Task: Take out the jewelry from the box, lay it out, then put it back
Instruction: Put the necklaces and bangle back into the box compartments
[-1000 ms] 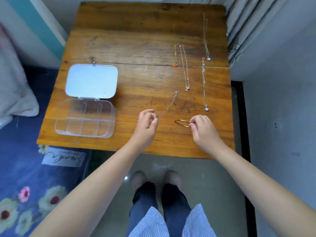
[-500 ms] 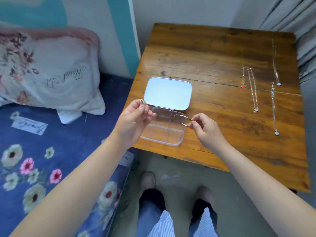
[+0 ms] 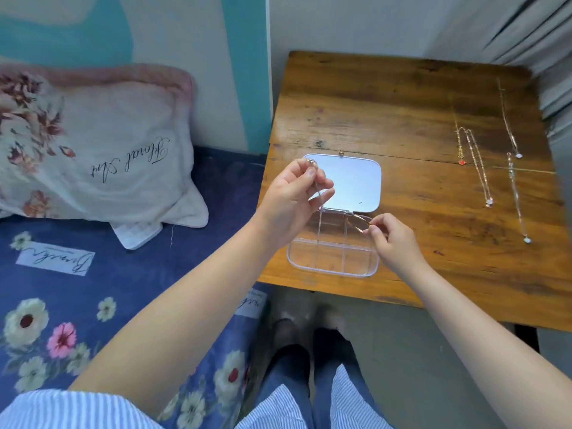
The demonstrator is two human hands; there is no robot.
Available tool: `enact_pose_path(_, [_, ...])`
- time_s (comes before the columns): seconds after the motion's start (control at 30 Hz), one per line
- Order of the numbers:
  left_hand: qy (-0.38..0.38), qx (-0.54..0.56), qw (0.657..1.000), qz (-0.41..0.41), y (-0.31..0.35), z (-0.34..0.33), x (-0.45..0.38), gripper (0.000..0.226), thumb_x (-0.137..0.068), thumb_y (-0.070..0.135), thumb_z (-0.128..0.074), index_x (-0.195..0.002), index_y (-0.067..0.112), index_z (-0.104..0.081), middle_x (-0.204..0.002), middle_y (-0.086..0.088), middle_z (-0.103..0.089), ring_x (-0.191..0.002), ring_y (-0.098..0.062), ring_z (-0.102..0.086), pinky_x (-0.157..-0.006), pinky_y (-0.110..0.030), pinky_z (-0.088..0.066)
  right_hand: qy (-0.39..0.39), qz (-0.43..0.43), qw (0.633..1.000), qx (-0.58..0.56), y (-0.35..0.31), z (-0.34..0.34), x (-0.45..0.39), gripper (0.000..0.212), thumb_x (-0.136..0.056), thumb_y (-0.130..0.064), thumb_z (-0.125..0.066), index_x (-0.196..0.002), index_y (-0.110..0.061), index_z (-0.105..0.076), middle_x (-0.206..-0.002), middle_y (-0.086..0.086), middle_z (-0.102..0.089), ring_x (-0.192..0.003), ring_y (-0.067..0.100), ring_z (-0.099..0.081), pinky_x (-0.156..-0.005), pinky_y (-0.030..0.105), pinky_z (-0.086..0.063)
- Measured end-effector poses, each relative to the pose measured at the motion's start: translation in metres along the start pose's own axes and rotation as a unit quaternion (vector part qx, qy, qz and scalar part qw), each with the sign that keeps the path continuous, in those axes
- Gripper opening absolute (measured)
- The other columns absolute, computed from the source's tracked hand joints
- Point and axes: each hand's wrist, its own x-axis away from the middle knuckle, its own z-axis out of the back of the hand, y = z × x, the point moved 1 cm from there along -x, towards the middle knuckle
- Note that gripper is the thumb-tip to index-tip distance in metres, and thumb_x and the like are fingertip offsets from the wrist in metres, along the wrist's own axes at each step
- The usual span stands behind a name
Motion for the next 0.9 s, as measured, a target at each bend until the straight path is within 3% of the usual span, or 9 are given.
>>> enact_pose_path(0.2, [-0.035, -0.026, 0.999, 0.025, -0.002, -0.001, -0.01, 0.036, -0.101, 0.002, -0.026, -0.073, 0.017, -0.045, -0.054, 0.011, -0.059, -0.058, -0.002, -0.062, -0.08, -0.026, -0.05, -0.019, -0.009, 1.0, -0.013, 0.005, -0.005, -0.006, 0.014, -0.091, 0.0, -0.045, -0.094, 0.008, -0.057, -0.096, 0.028, -0.065, -0.095, 0.038, -0.059, -0.079, 0.04, -0.045])
enact_pose_path(0.37, [-0.013, -0.053, 0.998, 0.036, -0.005, 0.007, -0.027, 0.036, -0.101, 0.002, -0.027, -0.073, 0.017, -0.045, -0.052, 0.012, -0.059, -0.056, 0.0, -0.062, -0.079, -0.026, -0.048, -0.03, -0.014, 0.999, -0.008, 0.007, -0.013, -0.02, 0.015, -0.091, -0.002, -0.046, -0.096, 0.007, -0.058, -0.099, 0.025, -0.064, -0.086, 0.028, -0.054, -0.072, 0.026, -0.036])
enact_pose_path(0.5, [0.025, -0.07, 0.996, 0.044, -0.016, 0.016, -0.042, 0.036, -0.101, 0.002, -0.029, -0.072, 0.016, -0.045, -0.053, 0.011, -0.057, -0.055, -0.001, -0.06, -0.077, -0.025, -0.047, -0.046, -0.023, 0.999, -0.015, 0.01, -0.022, -0.032, 0.015, -0.092, -0.002, -0.045, -0.096, 0.006, -0.057, -0.1, 0.024, -0.063, -0.083, 0.023, -0.05, -0.071, 0.025, -0.034])
enact_pose_path(0.63, [0.056, -0.151, 0.986, 0.039, -0.031, 0.027, -0.053, 0.035, -0.099, -0.002, -0.031, -0.072, 0.016, -0.046, -0.063, 0.006, -0.056, -0.068, -0.007, -0.054, -0.077, -0.02, -0.044, -0.063, 0.004, 0.998, 0.023, 0.013, -0.032, -0.041, 0.017, -0.092, -0.003, -0.044, -0.098, 0.007, -0.057, -0.101, 0.022, -0.063, -0.083, 0.021, -0.048, -0.066, 0.019, -0.029])
enact_pose_path(0.73, [0.054, -0.317, 0.945, 0.061, -0.05, 0.04, -0.059, 0.035, -0.098, -0.001, -0.038, -0.072, 0.021, -0.046, -0.07, 0.009, -0.057, -0.073, -0.008, -0.051, -0.067, -0.008, -0.044, -0.117, 0.067, 0.982, 0.13, 0.021, -0.047, -0.042, 0.013, -0.088, 0.004, -0.046, -0.095, 0.005, -0.057, -0.098, 0.021, -0.061, -0.092, 0.031, -0.055, -0.072, 0.032, -0.039])
enact_pose_path(0.8, [0.061, -0.426, 0.9, 0.075, -0.064, 0.05, -0.063, 0.029, -0.097, 0.003, -0.041, -0.075, 0.021, -0.047, -0.077, 0.005, -0.052, -0.08, -0.014, -0.05, -0.063, -0.01, -0.041, -0.126, 0.149, 0.958, 0.208, 0.023, -0.056, -0.04, 0.021, -0.065, 0.019, -0.062, -0.077, 0.002, -0.057, -0.078, 0.02, -0.061, -0.077, 0.035, -0.06, -0.053, 0.033, -0.038])
enact_pose_path(0.9, [0.051, -0.624, 0.778, 0.05, -0.078, 0.062, -0.067, 0.015, -0.096, 0.009, -0.045, -0.095, 0.007, -0.06, -0.103, -0.007, -0.057, -0.102, -0.022, -0.05, -0.077, -0.02, -0.04, -0.148, 0.198, 0.927, 0.281, 0.025, -0.061, -0.039, 0.044, -0.022, 0.019, -0.075, -0.052, -0.005, -0.051, -0.048, 0.009, -0.055, -0.046, 0.025, -0.058, -0.039, 0.018, -0.022])
